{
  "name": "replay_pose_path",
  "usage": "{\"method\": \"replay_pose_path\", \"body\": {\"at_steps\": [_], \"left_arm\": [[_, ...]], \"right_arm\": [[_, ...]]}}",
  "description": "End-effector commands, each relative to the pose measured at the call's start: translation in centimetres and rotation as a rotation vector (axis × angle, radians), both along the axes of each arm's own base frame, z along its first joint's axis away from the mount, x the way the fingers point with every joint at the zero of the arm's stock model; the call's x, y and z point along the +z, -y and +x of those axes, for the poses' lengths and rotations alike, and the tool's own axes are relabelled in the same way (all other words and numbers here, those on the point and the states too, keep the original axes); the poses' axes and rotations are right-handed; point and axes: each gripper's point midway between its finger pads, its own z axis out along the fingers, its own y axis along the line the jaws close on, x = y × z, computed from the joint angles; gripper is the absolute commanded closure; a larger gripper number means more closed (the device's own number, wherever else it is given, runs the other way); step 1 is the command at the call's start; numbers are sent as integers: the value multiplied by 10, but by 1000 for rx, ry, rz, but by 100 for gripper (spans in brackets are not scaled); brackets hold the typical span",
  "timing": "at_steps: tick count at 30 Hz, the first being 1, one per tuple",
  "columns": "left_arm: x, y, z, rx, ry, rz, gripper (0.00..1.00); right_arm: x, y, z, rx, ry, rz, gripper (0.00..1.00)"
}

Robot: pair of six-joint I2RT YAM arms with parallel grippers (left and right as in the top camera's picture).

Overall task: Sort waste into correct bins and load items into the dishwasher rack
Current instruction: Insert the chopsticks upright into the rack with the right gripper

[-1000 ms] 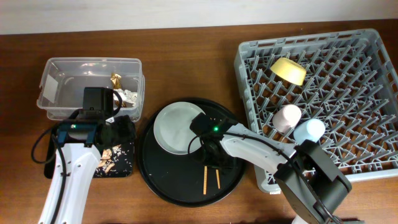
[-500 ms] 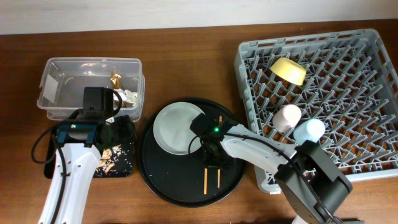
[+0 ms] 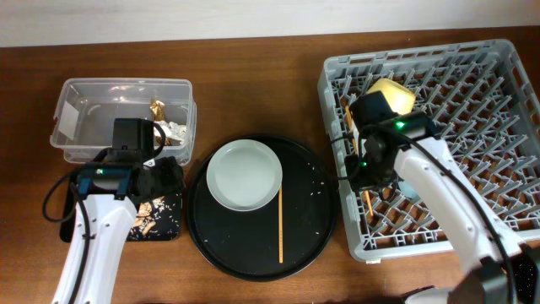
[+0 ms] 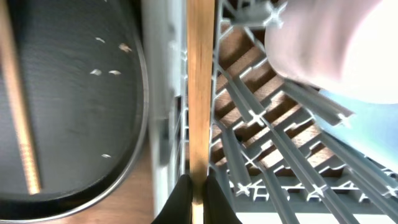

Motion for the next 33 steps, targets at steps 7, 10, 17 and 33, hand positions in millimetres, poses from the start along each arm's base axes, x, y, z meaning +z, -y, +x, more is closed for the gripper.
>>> {"method": "replay_pose_path", "body": {"at_steps": [7, 10, 17, 33], "left_arm": [[5, -2, 0, 15, 20, -4, 23], [5, -2, 0, 15, 20, -4, 23], [5, -2, 0, 15, 20, -4, 23], [5, -2, 0, 15, 20, -3, 23]], "right_arm": [[8, 5, 9, -30, 28, -2, 54], [49, -48, 14, 25, 92, 291, 49], [-30, -149, -27, 158, -93, 245, 46], [-128, -166, -50, 10, -208, -2, 96]]}}
